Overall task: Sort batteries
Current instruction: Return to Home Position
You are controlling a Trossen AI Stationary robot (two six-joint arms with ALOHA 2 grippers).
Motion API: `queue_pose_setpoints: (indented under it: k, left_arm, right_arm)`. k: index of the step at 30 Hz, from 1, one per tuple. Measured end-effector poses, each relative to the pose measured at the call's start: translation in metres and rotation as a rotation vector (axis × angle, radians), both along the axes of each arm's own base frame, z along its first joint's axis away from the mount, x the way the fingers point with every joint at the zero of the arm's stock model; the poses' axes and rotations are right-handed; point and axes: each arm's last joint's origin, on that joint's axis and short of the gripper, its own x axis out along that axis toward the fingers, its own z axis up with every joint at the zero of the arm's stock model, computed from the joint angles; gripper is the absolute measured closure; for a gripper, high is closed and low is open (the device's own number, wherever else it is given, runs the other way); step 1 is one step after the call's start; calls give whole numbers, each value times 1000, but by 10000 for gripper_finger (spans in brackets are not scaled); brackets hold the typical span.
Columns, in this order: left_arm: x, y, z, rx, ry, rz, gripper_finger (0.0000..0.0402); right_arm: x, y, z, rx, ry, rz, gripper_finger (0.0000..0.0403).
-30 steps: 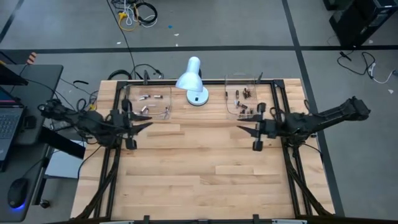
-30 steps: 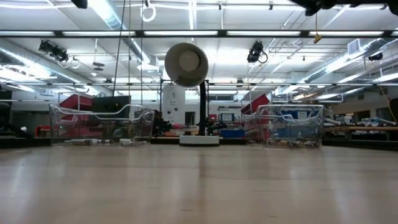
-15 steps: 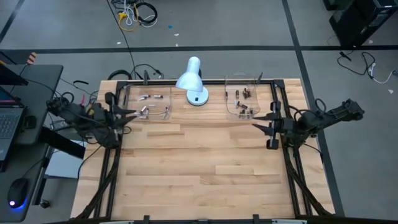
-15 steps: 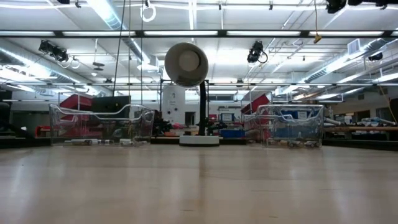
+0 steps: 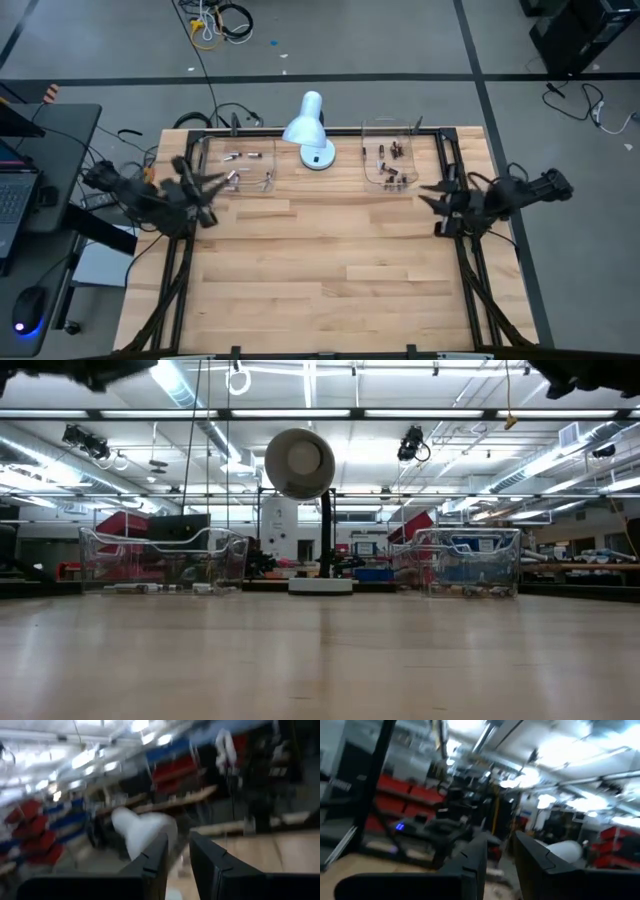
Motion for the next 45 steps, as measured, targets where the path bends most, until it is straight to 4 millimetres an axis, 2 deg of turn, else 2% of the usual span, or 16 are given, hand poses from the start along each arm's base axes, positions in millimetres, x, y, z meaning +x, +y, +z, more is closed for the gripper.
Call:
queue_pose_setpoints:
  k: [2,4,7,11,14,19,26,31,37,45]
  left_arm:
    - [-13,6,17,35,-64,-64,332]
    - [-28,11,28,74,-121,-214,343]
    - [-41,15,24,72,-135,-359,362]
    - [-32,11,6,-11,-48,-360,381]
    - [-20,3,-18,-29,7,-399,386]
    - [-8,-8,-47,-37,-3,-519,388]
    - [5,-16,-91,-55,16,-540,388]
    - [6,-16,-92,-91,16,-544,388]
    - [6,-17,-100,-59,104,-529,388]
    - [6,-16,-99,-131,76,-509,388]
  right_arm:
    - [-9,-3,3,-1,-46,-17,320]
    - [-16,-6,2,-11,-55,-18,323]
    - [-20,-7,0,-19,-46,-2,325]
    - [-18,-6,-4,0,-12,11,329]
    - [-17,-5,-7,1,-10,46,334]
    - [-13,-2,-19,-10,6,97,346]
    - [-3,6,-52,4,-7,232,363]
    - [-1,6,-54,33,21,254,372]
    - [1,7,-63,-2,107,248,382]
    - [0,6,-58,24,62,242,402]
